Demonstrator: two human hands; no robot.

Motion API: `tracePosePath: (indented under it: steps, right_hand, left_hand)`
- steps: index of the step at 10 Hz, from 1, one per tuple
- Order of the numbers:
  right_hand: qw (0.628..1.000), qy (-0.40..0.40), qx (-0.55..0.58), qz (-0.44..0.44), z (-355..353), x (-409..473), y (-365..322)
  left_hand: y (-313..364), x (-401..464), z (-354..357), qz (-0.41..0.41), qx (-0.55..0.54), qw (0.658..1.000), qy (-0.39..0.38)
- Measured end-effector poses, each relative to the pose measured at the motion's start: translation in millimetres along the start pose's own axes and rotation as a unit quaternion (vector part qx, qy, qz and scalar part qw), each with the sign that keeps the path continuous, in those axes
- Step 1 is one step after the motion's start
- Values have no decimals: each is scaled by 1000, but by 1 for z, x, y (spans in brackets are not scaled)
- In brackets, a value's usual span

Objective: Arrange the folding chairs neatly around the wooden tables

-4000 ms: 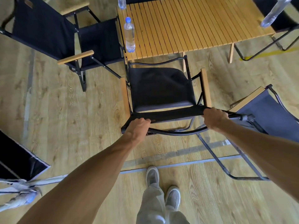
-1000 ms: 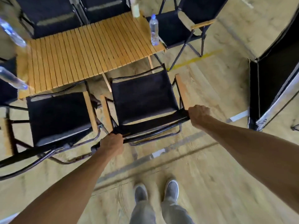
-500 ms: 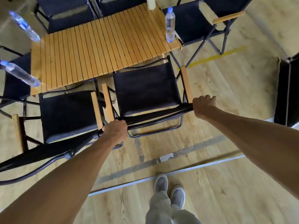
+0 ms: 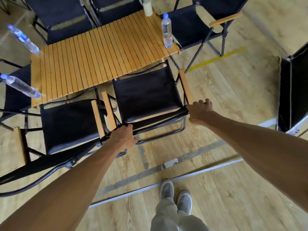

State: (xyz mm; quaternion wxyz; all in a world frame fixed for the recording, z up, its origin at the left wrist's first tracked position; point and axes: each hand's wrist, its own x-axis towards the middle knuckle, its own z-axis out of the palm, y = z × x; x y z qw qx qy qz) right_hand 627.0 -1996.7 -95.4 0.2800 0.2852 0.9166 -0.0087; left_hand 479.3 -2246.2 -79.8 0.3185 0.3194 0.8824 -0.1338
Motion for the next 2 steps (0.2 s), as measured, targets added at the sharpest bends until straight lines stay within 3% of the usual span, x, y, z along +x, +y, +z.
tracePosePath:
  steps: [1, 2]
  right_hand:
    - [996, 58, 47, -48, 5, -26, 5]
    - [990, 85, 108, -40, 13, -61, 28]
  left_hand:
    - [33, -11, 1, 61, -9, 997, 46]
    - [83, -26, 0, 133, 1, 986, 99]
